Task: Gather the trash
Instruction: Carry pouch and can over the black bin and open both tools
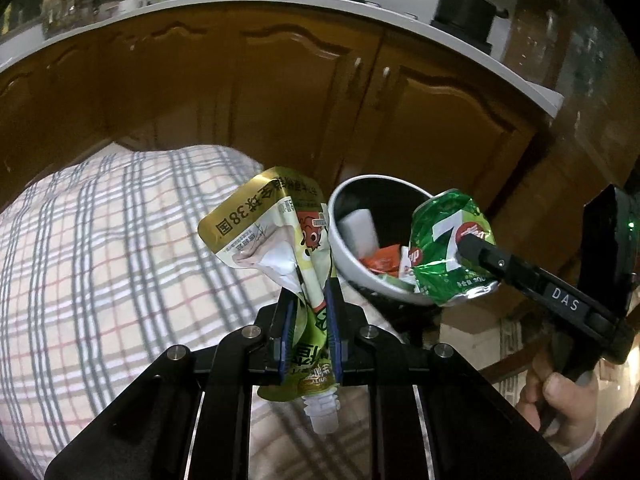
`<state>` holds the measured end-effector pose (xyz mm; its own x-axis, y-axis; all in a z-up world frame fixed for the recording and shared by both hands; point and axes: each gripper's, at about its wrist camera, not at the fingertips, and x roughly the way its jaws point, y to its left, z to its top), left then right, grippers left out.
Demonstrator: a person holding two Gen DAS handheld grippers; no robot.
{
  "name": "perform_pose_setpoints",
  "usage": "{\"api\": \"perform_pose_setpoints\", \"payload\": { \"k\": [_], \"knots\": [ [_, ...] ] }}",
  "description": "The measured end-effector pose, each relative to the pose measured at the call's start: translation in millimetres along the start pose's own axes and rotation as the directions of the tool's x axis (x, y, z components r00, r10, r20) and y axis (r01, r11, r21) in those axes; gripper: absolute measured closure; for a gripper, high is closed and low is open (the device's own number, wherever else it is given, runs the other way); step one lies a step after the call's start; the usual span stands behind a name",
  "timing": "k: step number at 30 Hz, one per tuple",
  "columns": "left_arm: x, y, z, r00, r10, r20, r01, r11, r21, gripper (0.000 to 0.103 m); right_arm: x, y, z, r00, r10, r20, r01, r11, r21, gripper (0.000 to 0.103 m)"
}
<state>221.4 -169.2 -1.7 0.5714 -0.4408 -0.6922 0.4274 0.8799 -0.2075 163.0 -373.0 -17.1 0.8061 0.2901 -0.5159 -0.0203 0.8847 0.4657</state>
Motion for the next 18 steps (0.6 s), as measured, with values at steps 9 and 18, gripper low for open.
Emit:
{"api": "perform_pose_setpoints", "payload": {
  "k": [9,18],
  "knots": [
    [19.6,-29.4,16.6,0.999,-0.040,-0.014,0.040,0.998,0.041,0.090,-10.4,-24.4,8.2,0.998,-0.049,0.033,0.049,0.999,0.013,0.072],
    [46.2,-54.1,36.0,0.997,-0.073,-0.038,0.075,0.995,0.062,0.090,-2.4,-44.4,16.4,0.993,-0.111,0.039,0.111,0.994,0.009,0.072]
  ]
}}
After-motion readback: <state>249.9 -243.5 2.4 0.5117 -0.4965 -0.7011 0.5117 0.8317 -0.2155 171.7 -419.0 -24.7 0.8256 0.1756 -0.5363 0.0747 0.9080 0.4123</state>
